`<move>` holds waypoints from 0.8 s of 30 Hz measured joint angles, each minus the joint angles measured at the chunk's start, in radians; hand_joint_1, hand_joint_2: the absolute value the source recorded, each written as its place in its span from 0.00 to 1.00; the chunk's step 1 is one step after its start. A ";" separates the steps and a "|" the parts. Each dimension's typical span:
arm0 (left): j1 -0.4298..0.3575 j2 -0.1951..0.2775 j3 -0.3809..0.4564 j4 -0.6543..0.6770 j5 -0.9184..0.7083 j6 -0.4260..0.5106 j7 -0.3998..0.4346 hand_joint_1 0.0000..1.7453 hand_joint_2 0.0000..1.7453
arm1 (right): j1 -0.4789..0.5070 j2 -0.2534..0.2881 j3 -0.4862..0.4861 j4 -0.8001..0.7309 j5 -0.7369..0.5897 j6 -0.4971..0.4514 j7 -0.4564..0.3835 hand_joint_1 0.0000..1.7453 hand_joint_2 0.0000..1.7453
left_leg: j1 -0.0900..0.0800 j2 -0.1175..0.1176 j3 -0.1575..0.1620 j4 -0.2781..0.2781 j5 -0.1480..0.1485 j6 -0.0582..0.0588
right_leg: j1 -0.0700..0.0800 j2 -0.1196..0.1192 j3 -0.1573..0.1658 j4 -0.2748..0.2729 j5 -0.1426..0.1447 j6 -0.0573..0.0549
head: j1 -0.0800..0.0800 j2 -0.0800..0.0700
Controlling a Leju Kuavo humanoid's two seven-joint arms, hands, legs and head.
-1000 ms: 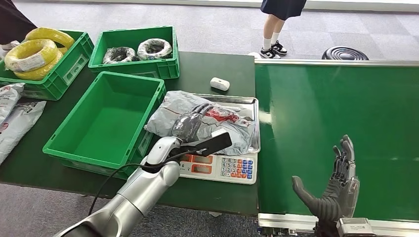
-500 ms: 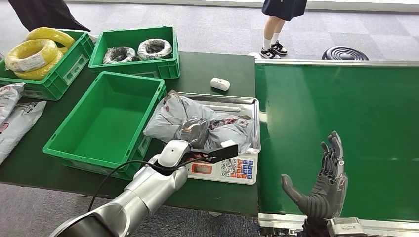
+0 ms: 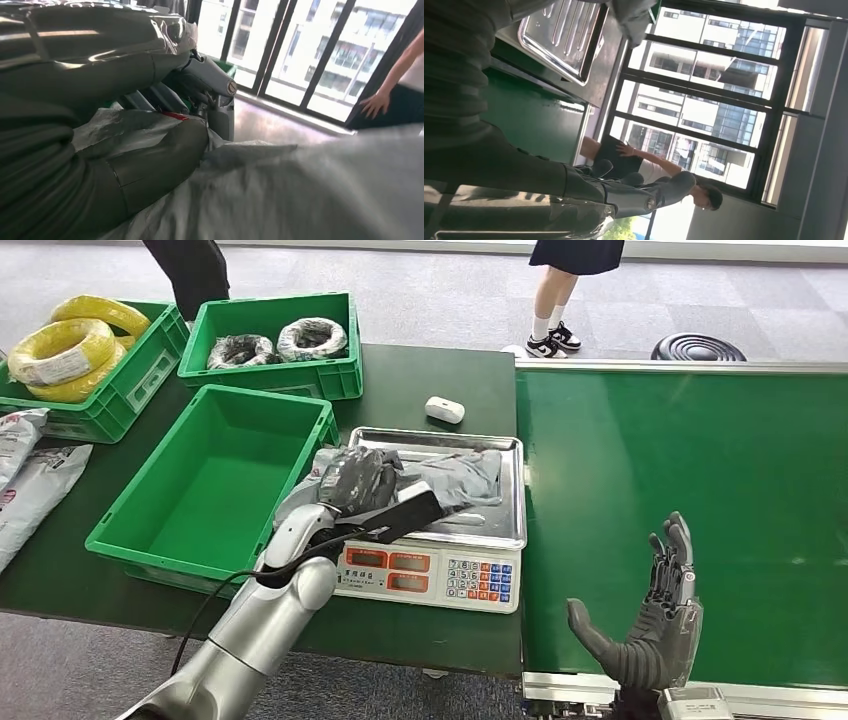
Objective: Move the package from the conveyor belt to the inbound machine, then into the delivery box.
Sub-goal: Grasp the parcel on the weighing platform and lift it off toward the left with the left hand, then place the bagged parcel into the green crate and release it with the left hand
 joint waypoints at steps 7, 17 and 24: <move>0.039 0.082 0.088 -0.348 0.057 0.051 -0.013 1.00 1.00 | 0.042 0.009 -0.002 -0.029 0.012 -0.020 0.000 0.00 1.00 | 0.000 0.000 0.000 0.000 0.000 0.000 | 0.000 0.000 0.000 0.000 0.000 0.000 | 0.000 0.000; -0.023 0.189 0.343 -0.346 -0.039 0.006 0.176 0.90 1.00 | 0.055 0.013 -0.006 -0.052 0.020 -0.007 0.022 0.00 1.00 | 0.000 0.002 0.002 0.000 0.001 -0.001 | 0.001 0.003 0.000 0.000 0.001 -0.001 | 0.000 0.000; -0.088 0.221 0.513 -0.146 -0.112 -0.041 0.205 0.02 1.00 | -0.003 0.013 -0.006 -0.037 0.020 0.011 0.045 0.00 1.00 | 0.000 0.003 0.002 0.000 0.001 -0.001 | 0.001 0.004 0.001 0.001 0.001 -0.001 | 0.000 0.000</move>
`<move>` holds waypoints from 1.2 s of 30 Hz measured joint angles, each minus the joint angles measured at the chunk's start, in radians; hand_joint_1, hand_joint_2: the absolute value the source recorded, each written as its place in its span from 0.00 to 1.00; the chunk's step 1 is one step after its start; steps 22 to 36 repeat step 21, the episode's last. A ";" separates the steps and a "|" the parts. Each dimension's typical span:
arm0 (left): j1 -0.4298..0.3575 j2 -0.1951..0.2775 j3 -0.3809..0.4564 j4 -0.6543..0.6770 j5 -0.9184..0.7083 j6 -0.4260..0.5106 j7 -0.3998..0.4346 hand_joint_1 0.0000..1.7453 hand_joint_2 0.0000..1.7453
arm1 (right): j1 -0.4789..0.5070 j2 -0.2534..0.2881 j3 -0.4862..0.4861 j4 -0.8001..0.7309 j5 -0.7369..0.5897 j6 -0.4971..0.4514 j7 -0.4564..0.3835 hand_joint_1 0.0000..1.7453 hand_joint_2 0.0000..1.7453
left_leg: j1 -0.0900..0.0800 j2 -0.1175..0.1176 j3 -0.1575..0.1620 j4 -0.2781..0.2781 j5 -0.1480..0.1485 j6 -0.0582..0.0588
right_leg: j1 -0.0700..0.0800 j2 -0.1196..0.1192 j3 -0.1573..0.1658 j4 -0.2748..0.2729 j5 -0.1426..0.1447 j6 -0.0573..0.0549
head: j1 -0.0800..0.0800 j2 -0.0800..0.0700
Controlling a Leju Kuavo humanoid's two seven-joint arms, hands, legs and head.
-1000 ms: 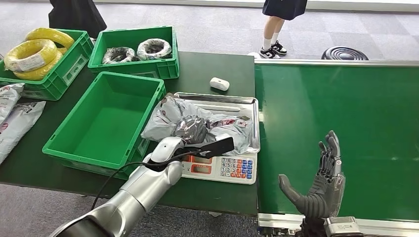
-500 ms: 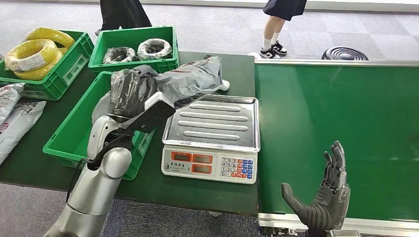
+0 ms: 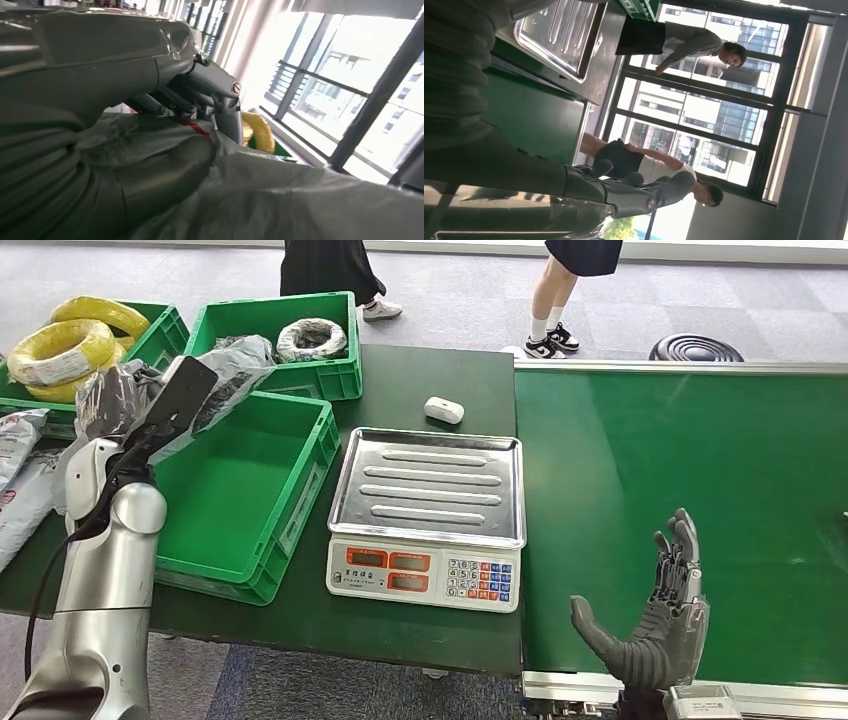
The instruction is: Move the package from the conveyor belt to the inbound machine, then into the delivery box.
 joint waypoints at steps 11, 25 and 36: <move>0.030 -0.007 0.074 0.085 0.050 -0.093 -0.078 0.00 1.00 | -0.015 0.001 0.023 0.026 -0.001 0.007 -0.007 0.00 1.00 | 0.000 0.000 -0.001 0.000 0.000 0.000 | 0.000 0.000 -0.001 0.000 0.000 0.000 | 0.000 0.000; 0.119 -0.036 0.131 -0.016 0.187 -0.058 -0.099 0.00 1.00 | -0.041 0.044 0.063 0.055 0.050 0.103 0.012 0.00 1.00 | 0.000 0.006 -0.001 -0.001 -0.001 0.000 | 0.000 0.005 -0.001 0.001 0.000 0.000 | 0.000 0.000; 0.119 -0.036 0.131 -0.016 0.187 -0.058 -0.099 0.00 1.00 | -0.041 0.044 0.063 0.055 0.050 0.103 0.012 0.00 1.00 | 0.000 0.006 -0.001 -0.001 -0.001 0.000 | 0.000 0.005 -0.001 0.001 0.000 0.000 | 0.000 0.000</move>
